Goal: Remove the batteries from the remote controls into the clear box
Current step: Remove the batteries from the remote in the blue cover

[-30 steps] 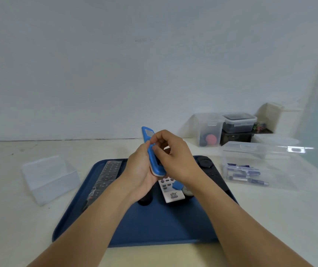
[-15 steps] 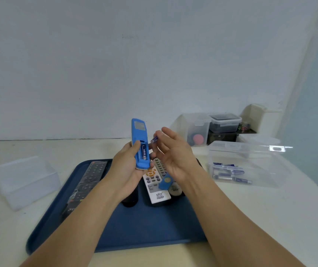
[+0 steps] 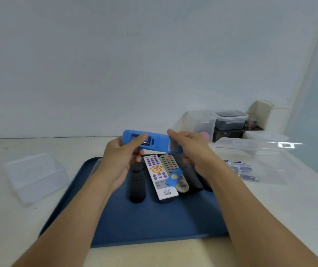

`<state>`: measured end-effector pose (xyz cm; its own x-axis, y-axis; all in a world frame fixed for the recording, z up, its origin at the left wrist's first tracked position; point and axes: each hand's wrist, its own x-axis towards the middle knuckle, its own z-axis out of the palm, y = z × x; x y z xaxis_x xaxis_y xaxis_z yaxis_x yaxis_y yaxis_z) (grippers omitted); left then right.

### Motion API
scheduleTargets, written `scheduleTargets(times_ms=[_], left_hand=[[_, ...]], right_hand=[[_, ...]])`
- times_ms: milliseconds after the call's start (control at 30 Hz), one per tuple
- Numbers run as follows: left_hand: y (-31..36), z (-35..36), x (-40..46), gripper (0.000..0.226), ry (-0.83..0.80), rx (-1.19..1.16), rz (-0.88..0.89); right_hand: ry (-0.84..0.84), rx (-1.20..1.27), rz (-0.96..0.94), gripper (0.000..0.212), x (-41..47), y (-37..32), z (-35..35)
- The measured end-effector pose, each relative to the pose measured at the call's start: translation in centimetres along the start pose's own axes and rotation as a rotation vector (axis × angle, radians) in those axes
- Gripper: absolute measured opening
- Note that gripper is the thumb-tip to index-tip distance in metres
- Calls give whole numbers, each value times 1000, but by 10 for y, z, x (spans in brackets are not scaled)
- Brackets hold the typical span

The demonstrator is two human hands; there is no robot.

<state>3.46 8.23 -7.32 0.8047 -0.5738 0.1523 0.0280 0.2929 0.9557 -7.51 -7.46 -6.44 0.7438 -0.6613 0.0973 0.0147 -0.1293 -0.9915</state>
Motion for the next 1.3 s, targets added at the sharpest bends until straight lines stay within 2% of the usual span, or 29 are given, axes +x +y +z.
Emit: scheduleTargets(times_ms=[67, 133, 200, 267, 367, 467, 600, 733, 1067, 1300], left_hand=[[1, 1, 3, 7, 83, -84, 48], [3, 2, 3, 8, 54, -162, 50], [3, 3, 1, 19, 12, -181, -23], [3, 4, -3, 25, -22, -88, -84], [1, 7, -6, 25, -19, 132, -38], [-2, 6, -6, 22, -7, 304, 16], [-3, 8, -10, 19, -98, 286, 4], [-3, 13, -11, 12, -119, 273, -20], [-1, 20, -16, 21, -118, 135, -85], [-4, 26, -25, 18, -103, 380, 65]], right_hand=[[-137, -43, 6, 45, -6, -2, 9], [-324, -23, 17, 47, -13, -4, 21], [-528, -25, 18, 49, -21, -6, 31], [-587, -158, -53, 46, -26, -7, 35], [-471, -340, -134, 38, -27, -9, 31], [-316, -375, -210, 39, -22, -7, 26], [-150, -189, -415, 21, -21, -12, 25], [30, -257, -608, 15, -25, -16, 26], [72, -390, -725, 11, -28, -14, 31], [140, -504, -799, 13, -23, -9, 39]])
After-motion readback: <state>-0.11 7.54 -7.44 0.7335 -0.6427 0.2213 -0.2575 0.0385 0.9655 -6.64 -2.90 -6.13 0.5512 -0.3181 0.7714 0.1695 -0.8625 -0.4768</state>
